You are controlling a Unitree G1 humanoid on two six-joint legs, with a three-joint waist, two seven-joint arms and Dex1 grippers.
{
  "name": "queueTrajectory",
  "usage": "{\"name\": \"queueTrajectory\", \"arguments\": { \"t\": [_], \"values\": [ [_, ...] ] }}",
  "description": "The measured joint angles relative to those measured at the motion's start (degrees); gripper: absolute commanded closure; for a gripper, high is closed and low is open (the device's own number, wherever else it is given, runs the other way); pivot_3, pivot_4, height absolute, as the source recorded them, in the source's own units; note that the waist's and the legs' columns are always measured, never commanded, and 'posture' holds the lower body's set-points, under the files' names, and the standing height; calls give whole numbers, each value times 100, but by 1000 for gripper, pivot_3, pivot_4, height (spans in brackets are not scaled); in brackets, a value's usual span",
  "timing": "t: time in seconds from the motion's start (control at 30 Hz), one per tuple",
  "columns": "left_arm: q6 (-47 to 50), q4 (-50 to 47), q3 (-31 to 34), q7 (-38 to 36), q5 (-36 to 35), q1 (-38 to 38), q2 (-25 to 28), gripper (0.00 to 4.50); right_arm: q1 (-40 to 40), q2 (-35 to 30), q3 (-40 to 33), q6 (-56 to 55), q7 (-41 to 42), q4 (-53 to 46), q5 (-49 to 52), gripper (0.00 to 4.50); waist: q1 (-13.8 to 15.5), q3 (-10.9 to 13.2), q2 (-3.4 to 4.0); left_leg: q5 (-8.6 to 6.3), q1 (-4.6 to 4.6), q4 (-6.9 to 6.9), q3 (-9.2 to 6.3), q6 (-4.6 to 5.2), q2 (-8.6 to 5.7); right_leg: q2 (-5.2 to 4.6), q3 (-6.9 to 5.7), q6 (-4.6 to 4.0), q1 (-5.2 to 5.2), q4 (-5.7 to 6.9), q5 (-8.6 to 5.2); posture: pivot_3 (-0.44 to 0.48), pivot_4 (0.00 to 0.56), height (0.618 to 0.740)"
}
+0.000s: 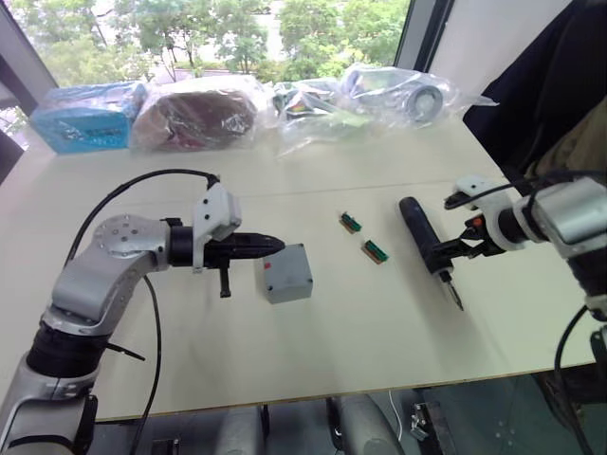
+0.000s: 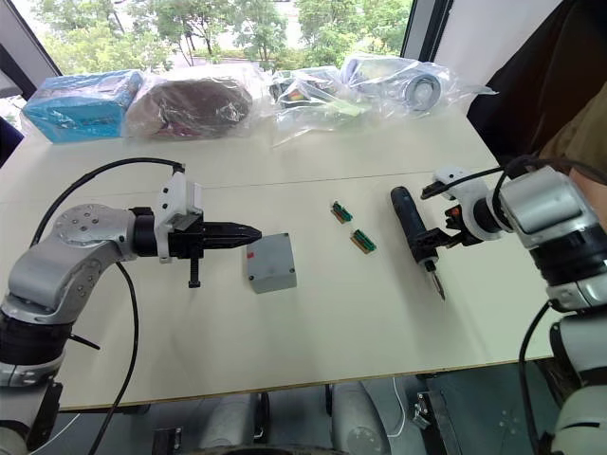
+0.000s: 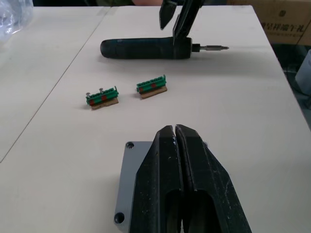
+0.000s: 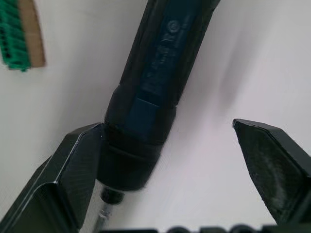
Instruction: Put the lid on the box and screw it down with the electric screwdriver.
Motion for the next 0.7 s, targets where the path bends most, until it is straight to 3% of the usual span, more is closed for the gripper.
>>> {"name": "queueTrajectory", "arguments": {
  "t": [0.17, 0.2, 0.3, 0.47, 0.7],
  "values": [
    [-57, -12, 5, 63, 17, 122, 4, 4500, -484, 454, 474, -37, 274, 1035, -292, 26, 4, 1, 1, 0, -5, -1, 0, 0, 0, -1, -1, 3, -4, 0, 1, 0, 150, 740],
    [-57, -22, 12, 101, 17, 157, 3, 4500, -546, 550, 557, -94, 303, 1216, -366, 412, 3, 1, 1, 0, -5, -1, 0, 0, 0, -1, -1, 3, -4, -1, 1, 0, 150, 740],
    [-56, -57, 16, 175, 17, 196, -1, 4500, -738, 804, 703, -207, 334, 1605, -599, 948, 1, -1, -1, 0, -5, 0, 0, 0, 0, -1, -1, 3, -4, 0, 2, 0, 150, 740],
    [-56, -127, 19, 260, 16, 217, 3, 4500, -871, 959, 907, -264, 433, 1791, -888, 2509, -8, -1, -1, 0, 1, 0, -2, 0, 0, 1, -1, 2, -3, 7, 2, 0, 150, 740],
    [-56, -129, 25, 296, 17, 241, 41, 4500, -902, 1137, 838, -376, 280, 1689, -1170, 2612, -42, 0, 0, 0, 6, 0, 0, 0, 1, 4, 2, -4, -6, 14, 10, 0, 150, 740]
  ]
}}
